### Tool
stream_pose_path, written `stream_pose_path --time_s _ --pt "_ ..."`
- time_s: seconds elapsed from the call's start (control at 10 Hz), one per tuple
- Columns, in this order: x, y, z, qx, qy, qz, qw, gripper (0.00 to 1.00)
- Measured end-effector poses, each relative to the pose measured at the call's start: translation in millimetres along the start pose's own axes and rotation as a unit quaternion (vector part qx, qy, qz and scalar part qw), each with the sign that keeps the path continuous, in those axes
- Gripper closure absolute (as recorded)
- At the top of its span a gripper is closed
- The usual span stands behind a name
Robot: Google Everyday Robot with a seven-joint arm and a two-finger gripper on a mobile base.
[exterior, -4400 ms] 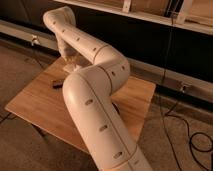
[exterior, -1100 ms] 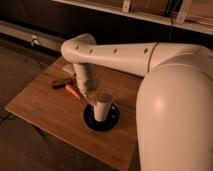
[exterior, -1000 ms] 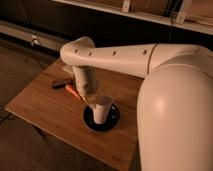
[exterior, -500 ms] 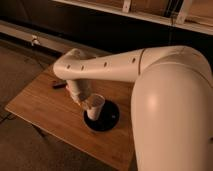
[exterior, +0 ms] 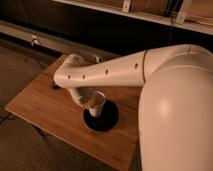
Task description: Place the ceramic cup in the ceramic bowl
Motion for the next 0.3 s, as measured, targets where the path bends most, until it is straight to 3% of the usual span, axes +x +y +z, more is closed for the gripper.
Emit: stream_pose_path --time_s 0.3 --pt "16.9 -5.5 2.8 0.023 0.032 0.018 0.9991 0.99"
